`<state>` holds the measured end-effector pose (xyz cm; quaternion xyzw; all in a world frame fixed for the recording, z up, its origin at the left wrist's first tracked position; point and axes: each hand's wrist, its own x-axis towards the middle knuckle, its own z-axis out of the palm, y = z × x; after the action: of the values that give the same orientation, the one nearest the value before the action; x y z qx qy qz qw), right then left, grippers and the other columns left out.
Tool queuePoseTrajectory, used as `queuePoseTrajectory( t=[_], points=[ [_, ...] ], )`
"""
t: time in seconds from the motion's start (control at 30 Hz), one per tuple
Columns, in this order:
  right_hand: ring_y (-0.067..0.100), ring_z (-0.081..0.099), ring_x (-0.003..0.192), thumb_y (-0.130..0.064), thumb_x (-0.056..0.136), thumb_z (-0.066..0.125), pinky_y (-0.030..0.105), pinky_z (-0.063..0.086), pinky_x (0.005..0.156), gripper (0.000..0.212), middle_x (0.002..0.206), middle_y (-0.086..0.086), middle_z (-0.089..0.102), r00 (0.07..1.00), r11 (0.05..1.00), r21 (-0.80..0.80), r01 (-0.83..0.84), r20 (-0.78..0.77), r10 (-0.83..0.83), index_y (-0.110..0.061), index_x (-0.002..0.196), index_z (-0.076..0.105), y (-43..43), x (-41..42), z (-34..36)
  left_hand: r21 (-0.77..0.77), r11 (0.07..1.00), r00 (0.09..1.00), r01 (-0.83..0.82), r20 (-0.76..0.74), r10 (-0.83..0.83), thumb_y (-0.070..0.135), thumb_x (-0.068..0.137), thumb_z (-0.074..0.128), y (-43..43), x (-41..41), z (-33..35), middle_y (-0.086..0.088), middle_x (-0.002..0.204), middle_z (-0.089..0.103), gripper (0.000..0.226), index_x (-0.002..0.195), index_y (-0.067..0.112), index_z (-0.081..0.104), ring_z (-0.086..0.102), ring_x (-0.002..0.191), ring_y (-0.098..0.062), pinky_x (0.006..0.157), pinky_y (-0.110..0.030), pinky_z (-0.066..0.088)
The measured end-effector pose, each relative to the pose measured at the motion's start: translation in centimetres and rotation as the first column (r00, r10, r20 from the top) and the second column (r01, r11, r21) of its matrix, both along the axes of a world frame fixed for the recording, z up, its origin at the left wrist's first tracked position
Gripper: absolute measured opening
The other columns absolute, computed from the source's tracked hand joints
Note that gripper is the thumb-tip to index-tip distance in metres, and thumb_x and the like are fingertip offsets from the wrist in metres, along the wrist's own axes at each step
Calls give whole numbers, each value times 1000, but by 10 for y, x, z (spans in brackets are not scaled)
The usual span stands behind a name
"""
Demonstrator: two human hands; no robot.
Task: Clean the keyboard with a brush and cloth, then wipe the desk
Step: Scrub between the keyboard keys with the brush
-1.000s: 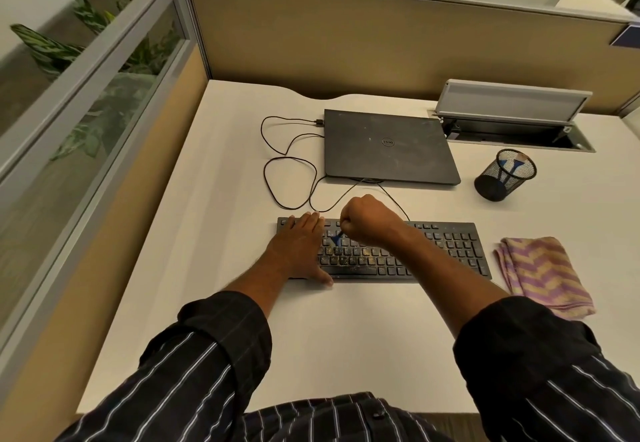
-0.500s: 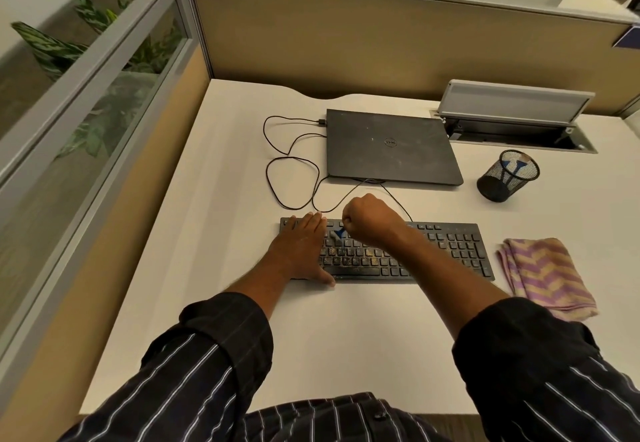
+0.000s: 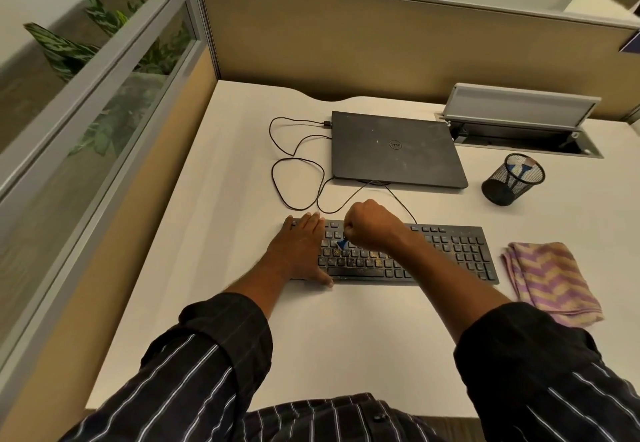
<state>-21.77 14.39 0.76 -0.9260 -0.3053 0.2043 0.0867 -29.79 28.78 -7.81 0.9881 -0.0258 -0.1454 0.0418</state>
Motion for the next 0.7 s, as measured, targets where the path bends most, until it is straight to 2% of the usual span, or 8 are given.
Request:
queuePoseTrajectory(
  t=[0.17, 0.23, 0.3, 0.47, 0.57, 0.7],
  points=[
    [22, 66, 72, -9, 87, 58, 36, 58, 68, 13, 82, 10, 69, 997, 998, 33, 53, 60, -55, -4, 80, 67, 7, 0, 2, 34, 999, 1000, -18, 10, 18, 87, 62, 65, 4, -7, 3, -11, 168, 9, 138, 159, 8, 7, 7, 155, -27, 123, -53, 8],
    [22, 63, 74, -11, 87, 62, 33, 53, 64, 11, 80, 9, 64, 998, 999, -23, 31, 51, -30, -6, 77, 61, 8, -3, 2, 19, 999, 999, -35, -9, 35, 86, 62, 67, 7, -9, 5, -11, 168, 6, 139, 159, 8, 6, 5, 155, -27, 124, -54, 6],
    [21, 57, 71, -11, 87, 63, 29, 47, 59, 21, 75, 6, 57, 1000, 999, -49, 8, 21, -7, -12, 70, 51, 9, -7, 3, 9, 999, 999, -42, -21, 42, 85, 62, 68, 9, -10, 5, -11, 168, 4, 140, 159, 8, 4, 4, 155, -27, 124, -55, 5],
    [20, 65, 70, -7, 88, 57, 37, 59, 71, 15, 79, 9, 69, 998, 997, 58, 43, 42, -46, -4, 80, 69, 17, -5, 6, 24, 999, 999, -29, -24, 29, 87, 62, 66, 13, -12, 5, -11, 168, 5, 139, 159, 8, 5, 4, 155, -26, 123, -56, 6],
    [19, 65, 75, -11, 90, 61, 34, 57, 72, 12, 86, 9, 70, 999, 1000, 8, 6, 33, -7, -4, 90, 70, 18, -11, 4, 18, 1000, 999, -24, -29, 25, 86, 63, 67, 14, -13, 6, -11, 168, 5, 139, 159, 8, 4, 4, 155, -26, 123, -56, 6],
    [19, 65, 75, -11, 92, 57, 32, 56, 70, 14, 87, 9, 71, 1000, 1000, -17, -9, 25, 9, -5, 89, 70, 16, -12, 2, 15, 1000, 999, -8, -33, 8, 86, 63, 66, 16, -12, 6, -11, 168, 4, 139, 159, 7, 3, 4, 155, -26, 123, -56, 5]
  ],
)
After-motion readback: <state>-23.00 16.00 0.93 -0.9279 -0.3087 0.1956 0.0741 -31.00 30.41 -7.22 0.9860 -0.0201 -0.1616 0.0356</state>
